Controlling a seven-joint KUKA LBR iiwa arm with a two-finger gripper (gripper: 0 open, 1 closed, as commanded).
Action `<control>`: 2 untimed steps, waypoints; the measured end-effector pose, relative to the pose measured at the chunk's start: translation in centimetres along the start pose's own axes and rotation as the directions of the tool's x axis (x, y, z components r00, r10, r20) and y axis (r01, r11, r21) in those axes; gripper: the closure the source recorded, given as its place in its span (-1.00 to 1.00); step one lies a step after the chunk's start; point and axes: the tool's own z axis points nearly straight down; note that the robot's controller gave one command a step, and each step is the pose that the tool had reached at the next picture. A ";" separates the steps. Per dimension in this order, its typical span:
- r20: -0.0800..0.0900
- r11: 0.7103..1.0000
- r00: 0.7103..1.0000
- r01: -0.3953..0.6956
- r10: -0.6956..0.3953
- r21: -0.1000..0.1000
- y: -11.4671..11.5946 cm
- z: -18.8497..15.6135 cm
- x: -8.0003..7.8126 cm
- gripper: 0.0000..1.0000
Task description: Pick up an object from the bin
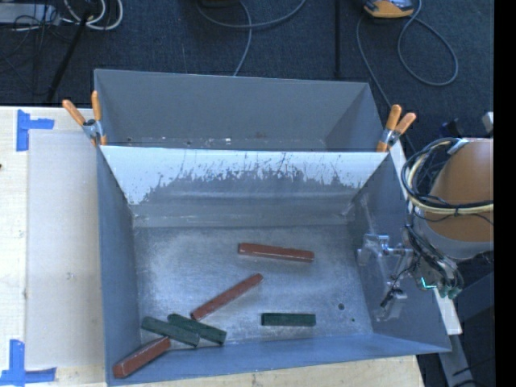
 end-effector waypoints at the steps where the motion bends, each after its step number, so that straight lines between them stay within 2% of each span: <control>1: 0.002 0.998 0.998 0.066 -0.066 -0.003 10.4 5.6 -0.5 -1.00; 2: 0.011 1.000 1.000 0.025 -0.025 0.000 14.2 9.0 1.6 -1.00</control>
Offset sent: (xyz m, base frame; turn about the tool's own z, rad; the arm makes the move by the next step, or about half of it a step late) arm 0.0063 0.0984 -0.0531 -0.0583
